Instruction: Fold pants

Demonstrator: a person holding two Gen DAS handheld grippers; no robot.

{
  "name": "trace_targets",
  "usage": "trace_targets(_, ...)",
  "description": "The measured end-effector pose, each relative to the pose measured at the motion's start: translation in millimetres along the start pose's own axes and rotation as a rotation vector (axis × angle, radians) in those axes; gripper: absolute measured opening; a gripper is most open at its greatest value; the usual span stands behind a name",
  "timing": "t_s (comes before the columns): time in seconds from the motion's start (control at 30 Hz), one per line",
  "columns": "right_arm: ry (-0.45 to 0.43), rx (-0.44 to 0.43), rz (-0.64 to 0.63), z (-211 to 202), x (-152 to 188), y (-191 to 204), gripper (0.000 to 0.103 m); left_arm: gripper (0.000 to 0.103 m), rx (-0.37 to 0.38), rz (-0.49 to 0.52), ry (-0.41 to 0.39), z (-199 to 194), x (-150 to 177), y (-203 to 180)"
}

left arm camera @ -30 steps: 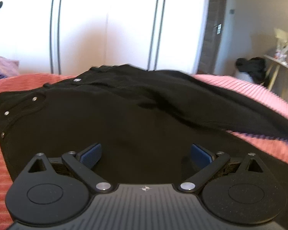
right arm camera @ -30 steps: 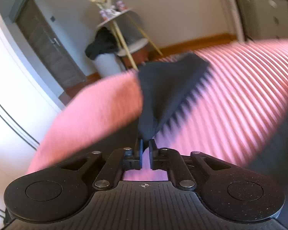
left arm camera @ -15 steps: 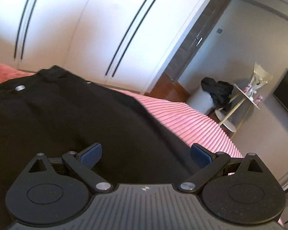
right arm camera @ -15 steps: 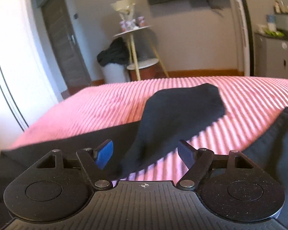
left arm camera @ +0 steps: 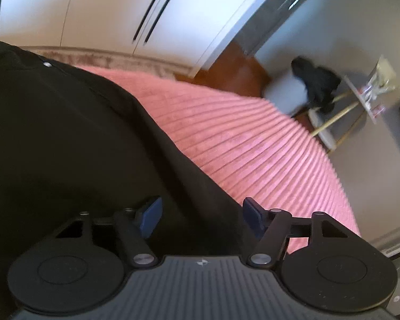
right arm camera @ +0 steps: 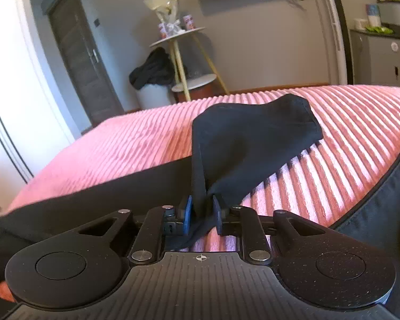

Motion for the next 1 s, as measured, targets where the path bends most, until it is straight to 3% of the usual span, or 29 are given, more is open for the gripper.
trace_targets(0.03, -0.004, 0.003, 0.007, 0, -1, -2, 0.032, 0.050, 0.000, -0.013, -0.005, 3, -4, 0)
trace_targets(0.07, -0.004, -0.005, 0.022, 0, -2, -4, 0.033, 0.024, 0.017, -0.035, 0.000, 3, -6, 2)
trace_targets(0.1, 0.003, -0.018, 0.039, 1, -3, -7, 0.033, 0.010, 0.052, -0.060, 0.024, 5, -8, 4)
trace_targets(0.13, 0.009, -0.024, 0.048, 2, -4, -9, 0.031, 0.004, 0.084, -0.089, 0.038, 3, -9, 9)
trace_targets(0.23, 0.017, -0.051, 0.062, 0, -9, -13, 0.014, 0.004, 0.093, -0.044, -0.052, -30, 9, 9)
trace_targets(0.33, -0.017, -0.075, 0.115, -17, -18, -21, 0.011, 0.004, 0.112, 0.005, -0.147, -84, 46, 16)
trace_targets(0.43, -0.083, -0.109, 0.180, -48, -28, -33, 0.011, 0.004, 0.119, 0.053, -0.226, -145, 107, 31)
trace_targets(0.53, -0.138, -0.066, 0.179, -84, -25, -41, 0.011, 0.004, 0.094, 0.092, -0.272, -196, 184, 47)
trace_targets(0.67, -0.109, 0.023, 0.196, -111, -8, -53, 0.005, 0.006, 0.008, 0.142, -0.230, -217, 258, 67)
trace_targets(0.77, -0.055, 0.044, 0.156, -126, 13, -60, 0.005, 0.008, 0.044, 0.021, -0.096, -209, 272, 95)
trace_targets(0.83, -0.042, 0.117, 0.072, -133, 28, -64, 0.005, 0.013, 0.033, -0.033, -0.069, -210, 275, 107)
trace_targets(0.9, -0.019, 0.202, 0.001, -133, 40, -67, 0.005, 0.025, -0.009, -0.023, -0.101, -217, 276, 110)
trace_targets(0.97, -0.016, 0.232, -0.035, -137, 42, -65, 0.006, 0.059, 0.003, -0.060, -0.137, -231, 280, 116)
trace_targets(1.0, -0.023, 0.235, -0.042, -139, 41, -64, 0.006, 0.064, 0.012, -0.081, -0.155, -235, 280, 118)
Point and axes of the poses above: each gripper's, at about its wrist camera, not at the fingertips, and z roughly the way its jaws point, y to its left, x to its underside, the point moved 2 cm from there along z, roughly the way its jaws point, and after that the axes turned 9 degrees about y, right-handed, at the moved point
